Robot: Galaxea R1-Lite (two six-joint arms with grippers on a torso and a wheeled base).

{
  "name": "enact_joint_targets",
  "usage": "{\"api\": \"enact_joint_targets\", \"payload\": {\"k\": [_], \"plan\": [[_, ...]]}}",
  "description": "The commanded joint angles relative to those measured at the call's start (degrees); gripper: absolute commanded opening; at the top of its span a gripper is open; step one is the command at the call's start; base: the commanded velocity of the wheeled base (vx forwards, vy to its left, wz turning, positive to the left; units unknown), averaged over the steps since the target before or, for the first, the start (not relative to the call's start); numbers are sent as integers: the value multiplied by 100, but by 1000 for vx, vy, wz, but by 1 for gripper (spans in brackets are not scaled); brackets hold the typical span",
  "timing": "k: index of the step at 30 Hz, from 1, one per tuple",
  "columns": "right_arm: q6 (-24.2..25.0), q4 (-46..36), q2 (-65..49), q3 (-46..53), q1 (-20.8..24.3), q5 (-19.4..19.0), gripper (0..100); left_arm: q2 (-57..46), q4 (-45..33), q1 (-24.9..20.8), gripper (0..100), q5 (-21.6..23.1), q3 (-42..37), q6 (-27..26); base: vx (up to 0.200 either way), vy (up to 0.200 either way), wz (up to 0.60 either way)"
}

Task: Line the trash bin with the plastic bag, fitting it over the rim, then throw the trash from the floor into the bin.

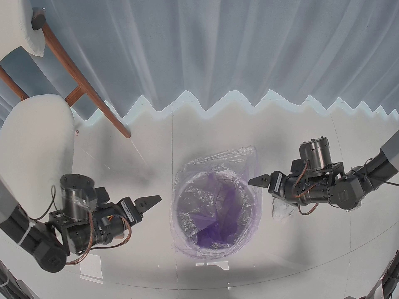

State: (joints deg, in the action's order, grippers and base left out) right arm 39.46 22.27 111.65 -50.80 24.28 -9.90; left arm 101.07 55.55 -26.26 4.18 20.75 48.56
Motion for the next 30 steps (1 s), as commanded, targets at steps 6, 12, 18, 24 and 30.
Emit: {"api": "enact_joint_targets", "payload": {"k": [6, 12, 18, 24, 30], "plan": [[-615, 14, 357, -53, 577, 709, 100, -1503, 43, 51, 100, 223, -862, 14, -167, 0, 0], [-685, 14, 322, -27, 542, 902, 100, -1714, -27, 631, 100, 637, -1117, 312, -33, 0, 0], [-703, 23, 322, -132, 577, 902, 100, -1933, -27, 859, 100, 1050, -1266, 304, -200, 0, 0], [-685, -12, 357, -290, 674, 911, 100, -2065, -27, 859, 100, 997, -1293, 251, -67, 0, 0], [-677, -12, 471, -229, 797, 1104, 100, -2118, -27, 921, 100, 1006, -1468, 225, 0, 0, 0]]}}
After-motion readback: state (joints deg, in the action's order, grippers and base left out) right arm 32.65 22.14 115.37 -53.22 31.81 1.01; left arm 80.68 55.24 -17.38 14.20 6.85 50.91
